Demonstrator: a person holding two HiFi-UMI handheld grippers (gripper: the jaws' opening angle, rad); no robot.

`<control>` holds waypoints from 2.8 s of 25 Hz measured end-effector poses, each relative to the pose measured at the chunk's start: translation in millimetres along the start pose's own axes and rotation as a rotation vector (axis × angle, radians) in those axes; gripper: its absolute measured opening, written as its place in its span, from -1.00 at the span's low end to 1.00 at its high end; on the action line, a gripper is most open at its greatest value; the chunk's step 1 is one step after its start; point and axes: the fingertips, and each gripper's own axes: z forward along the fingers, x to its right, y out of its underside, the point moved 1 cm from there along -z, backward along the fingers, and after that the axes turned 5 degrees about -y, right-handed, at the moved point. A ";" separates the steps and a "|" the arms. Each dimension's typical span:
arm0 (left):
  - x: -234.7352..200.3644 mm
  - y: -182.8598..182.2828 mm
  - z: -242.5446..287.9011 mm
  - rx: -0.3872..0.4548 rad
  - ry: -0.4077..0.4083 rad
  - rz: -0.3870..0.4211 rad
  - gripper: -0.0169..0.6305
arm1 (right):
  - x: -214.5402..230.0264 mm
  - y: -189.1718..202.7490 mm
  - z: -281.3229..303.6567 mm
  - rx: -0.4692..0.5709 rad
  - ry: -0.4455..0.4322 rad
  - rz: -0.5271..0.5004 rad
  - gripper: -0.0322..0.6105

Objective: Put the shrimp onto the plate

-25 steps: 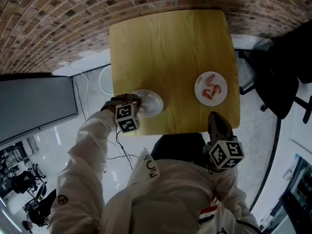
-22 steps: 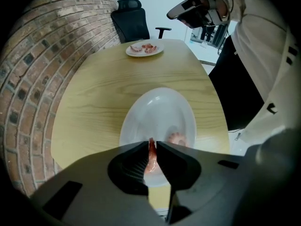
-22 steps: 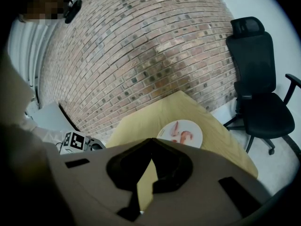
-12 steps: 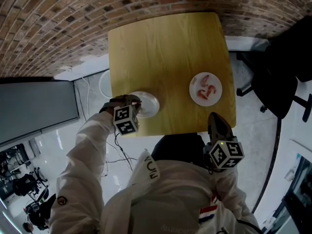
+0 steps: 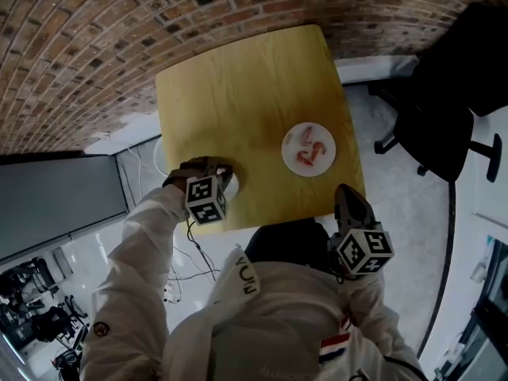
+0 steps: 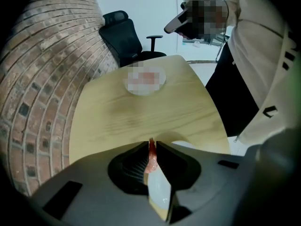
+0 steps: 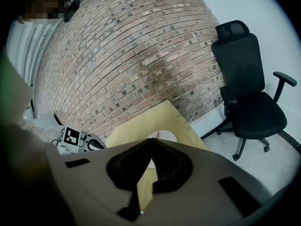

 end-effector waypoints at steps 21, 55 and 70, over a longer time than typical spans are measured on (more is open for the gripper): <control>-41.4 -154.8 82.3 -0.001 0.071 0.463 -0.77 | 139.2 -24.6 -75.5 0.118 0.233 0.178 -0.83; -43.1 -190.3 102.4 -0.012 0.084 0.542 -0.76 | 170.1 -26.8 -86.0 0.125 0.254 0.223 -0.83; -51.3 -177.8 26.9 0.119 -0.129 -0.032 -0.77 | 127.6 -40.1 -54.9 0.060 0.076 0.092 -0.83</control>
